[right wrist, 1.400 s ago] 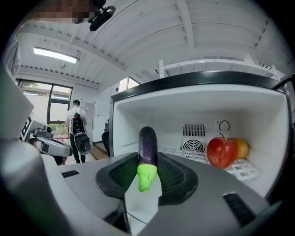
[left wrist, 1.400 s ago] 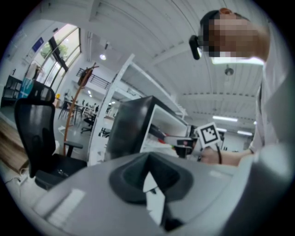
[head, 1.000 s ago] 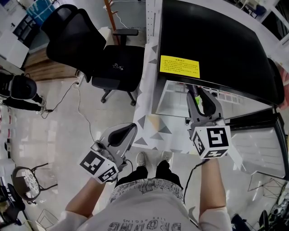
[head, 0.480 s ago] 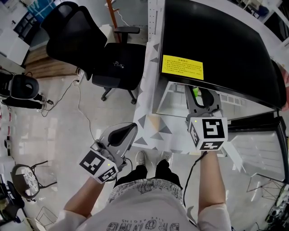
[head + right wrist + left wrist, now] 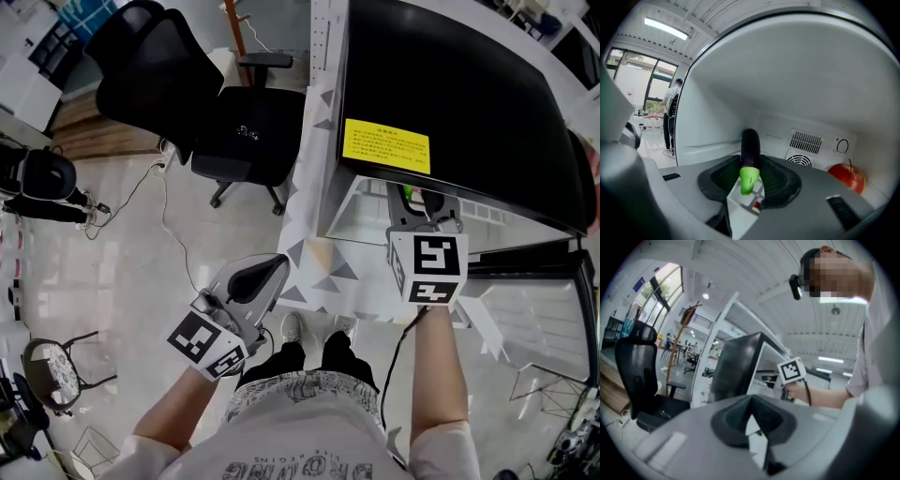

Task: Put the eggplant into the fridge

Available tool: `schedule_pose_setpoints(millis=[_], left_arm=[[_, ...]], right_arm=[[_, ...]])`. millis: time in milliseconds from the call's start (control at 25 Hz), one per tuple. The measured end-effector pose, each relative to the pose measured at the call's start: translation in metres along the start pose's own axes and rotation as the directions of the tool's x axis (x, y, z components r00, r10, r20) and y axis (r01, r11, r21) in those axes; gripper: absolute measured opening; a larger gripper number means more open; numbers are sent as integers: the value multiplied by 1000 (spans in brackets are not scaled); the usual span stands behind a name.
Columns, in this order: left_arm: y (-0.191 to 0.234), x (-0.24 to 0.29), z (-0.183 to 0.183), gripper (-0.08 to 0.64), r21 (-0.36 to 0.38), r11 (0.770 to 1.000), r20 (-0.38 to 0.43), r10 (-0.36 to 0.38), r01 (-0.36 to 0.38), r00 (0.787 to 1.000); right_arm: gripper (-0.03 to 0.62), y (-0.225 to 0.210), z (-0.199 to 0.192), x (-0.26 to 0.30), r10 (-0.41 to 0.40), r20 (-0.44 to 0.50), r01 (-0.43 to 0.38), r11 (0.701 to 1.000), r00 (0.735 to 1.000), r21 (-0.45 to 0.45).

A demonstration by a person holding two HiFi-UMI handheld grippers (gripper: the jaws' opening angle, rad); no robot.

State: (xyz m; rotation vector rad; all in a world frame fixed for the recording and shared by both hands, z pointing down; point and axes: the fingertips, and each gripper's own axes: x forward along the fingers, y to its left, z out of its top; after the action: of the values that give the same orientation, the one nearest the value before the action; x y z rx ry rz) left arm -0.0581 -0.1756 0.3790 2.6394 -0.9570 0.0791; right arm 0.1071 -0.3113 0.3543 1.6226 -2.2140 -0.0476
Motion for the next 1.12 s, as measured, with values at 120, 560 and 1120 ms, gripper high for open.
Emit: schedule_pose_setpoints(millis=[120, 560, 1120], left_arm=[[2, 1, -1, 8, -3, 1000, -1, 0, 0, 1000], [5, 0, -3, 8, -13, 1000, 0, -3, 3, 1000], [3, -1, -4, 8, -12, 1000, -1, -6, 6, 1000]], right_arm=[[131, 0, -2, 3, -12, -21, 11, 999, 1000, -31], [132, 4, -13, 14, -58, -100, 45, 992, 993, -120], [132, 7, -20, 19, -79, -162, 50, 983, 984, -176]])
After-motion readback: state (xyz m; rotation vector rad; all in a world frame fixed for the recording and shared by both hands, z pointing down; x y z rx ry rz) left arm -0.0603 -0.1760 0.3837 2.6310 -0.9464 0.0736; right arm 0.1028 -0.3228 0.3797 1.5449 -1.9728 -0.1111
